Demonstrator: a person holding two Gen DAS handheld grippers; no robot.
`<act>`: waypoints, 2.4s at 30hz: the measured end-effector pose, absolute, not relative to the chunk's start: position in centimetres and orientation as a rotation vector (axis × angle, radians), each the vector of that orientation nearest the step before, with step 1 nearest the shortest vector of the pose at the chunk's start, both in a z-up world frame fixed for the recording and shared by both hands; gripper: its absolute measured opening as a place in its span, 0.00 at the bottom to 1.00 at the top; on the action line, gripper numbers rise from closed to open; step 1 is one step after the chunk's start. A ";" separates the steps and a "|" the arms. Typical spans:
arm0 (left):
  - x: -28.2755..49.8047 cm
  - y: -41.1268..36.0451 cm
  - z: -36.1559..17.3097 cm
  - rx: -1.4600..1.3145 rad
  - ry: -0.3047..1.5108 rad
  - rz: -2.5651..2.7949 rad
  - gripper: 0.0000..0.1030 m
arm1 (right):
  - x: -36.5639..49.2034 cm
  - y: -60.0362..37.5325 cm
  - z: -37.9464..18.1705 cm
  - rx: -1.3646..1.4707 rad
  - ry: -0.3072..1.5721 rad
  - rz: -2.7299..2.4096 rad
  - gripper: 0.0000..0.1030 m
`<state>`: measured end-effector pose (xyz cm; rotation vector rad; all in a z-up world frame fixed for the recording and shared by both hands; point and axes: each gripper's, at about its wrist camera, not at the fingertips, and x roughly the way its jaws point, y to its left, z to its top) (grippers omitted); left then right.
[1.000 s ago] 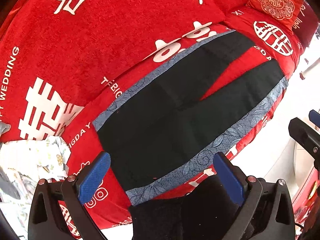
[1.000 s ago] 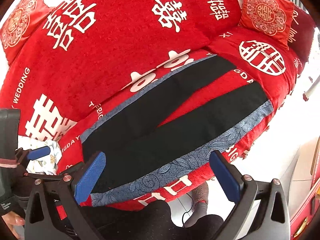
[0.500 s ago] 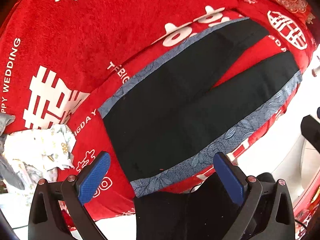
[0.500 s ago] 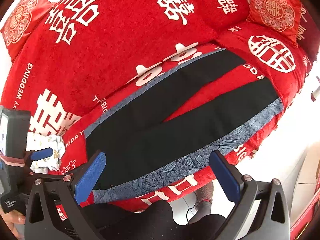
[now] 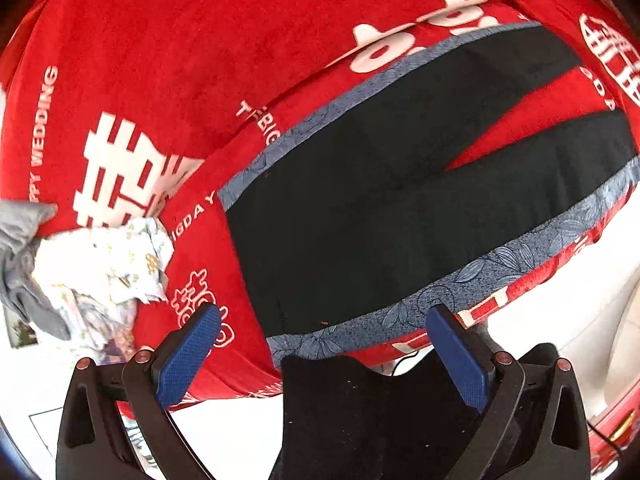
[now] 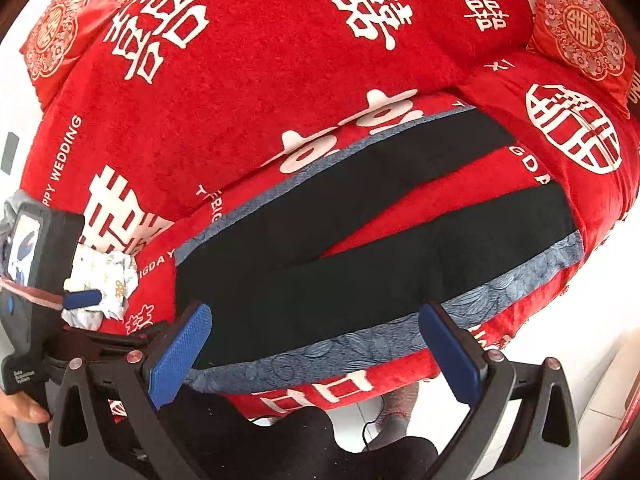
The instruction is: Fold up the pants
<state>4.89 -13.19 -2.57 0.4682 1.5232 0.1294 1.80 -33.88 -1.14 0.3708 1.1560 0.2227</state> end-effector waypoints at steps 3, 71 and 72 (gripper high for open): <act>5.3 -14.7 -2.9 0.484 1.541 0.120 1.00 | 2.1 -35.0 -1.6 0.394 1.161 0.234 1.00; -5.8 5.0 -22.0 -0.141 1.528 0.260 1.00 | 0.5 -16.6 -24.8 0.556 1.729 0.665 1.00; -5.8 5.0 -22.1 -0.140 1.530 0.260 1.00 | 0.5 -16.7 -25.0 0.561 1.733 0.663 1.00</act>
